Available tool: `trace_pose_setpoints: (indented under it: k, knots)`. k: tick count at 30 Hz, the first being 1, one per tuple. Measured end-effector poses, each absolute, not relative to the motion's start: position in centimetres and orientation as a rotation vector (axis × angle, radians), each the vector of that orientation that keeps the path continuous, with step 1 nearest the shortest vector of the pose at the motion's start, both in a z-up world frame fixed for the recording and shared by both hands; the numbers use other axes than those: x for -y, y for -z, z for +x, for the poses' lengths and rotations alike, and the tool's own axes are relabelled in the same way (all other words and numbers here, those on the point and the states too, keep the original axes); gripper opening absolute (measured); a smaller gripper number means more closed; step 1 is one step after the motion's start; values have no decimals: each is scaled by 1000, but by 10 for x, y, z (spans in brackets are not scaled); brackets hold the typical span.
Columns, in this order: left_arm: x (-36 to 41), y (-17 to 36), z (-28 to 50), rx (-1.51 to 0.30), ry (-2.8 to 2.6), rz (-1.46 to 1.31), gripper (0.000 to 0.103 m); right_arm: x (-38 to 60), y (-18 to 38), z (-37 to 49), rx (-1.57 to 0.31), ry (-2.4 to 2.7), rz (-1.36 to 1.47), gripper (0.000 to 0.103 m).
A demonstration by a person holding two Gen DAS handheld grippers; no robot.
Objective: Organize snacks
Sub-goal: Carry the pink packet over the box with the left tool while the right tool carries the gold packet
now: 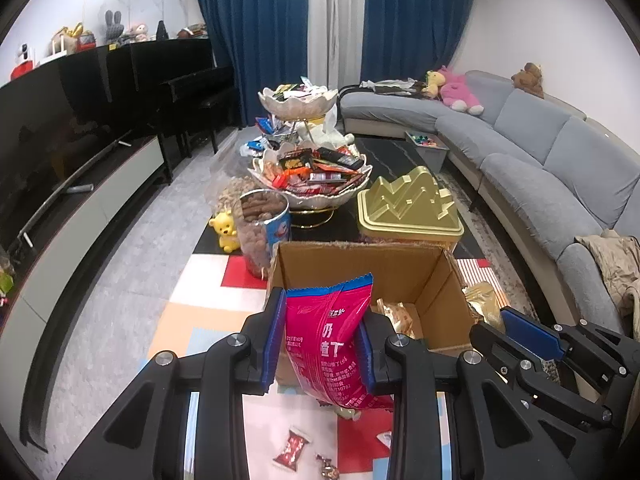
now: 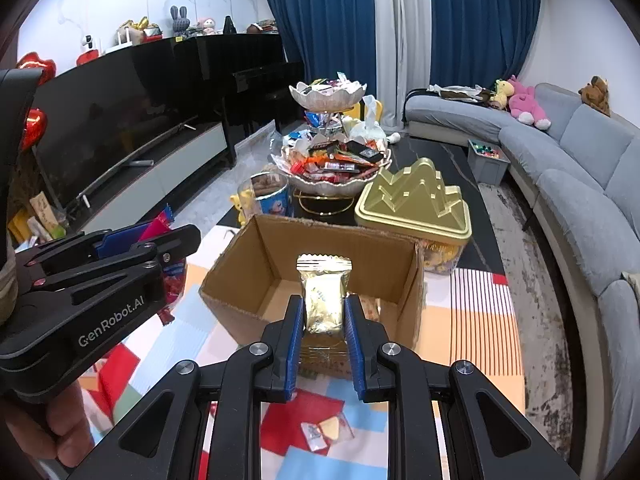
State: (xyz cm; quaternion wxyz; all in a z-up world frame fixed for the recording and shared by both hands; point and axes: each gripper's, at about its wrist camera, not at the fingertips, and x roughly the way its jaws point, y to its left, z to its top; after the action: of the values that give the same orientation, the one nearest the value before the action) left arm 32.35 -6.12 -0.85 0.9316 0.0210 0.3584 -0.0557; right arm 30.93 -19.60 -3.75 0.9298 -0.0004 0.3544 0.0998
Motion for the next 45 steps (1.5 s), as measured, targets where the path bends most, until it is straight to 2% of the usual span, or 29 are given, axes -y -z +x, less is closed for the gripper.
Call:
trace_pose_setpoints:
  k: [19,45]
  knots:
    - [68,21,368,-743,175,72,32,200,42,349,-731,-206,9,22]
    - [74,54,407,-807,182,89,33,201,74,388,-798,-219,23,22]
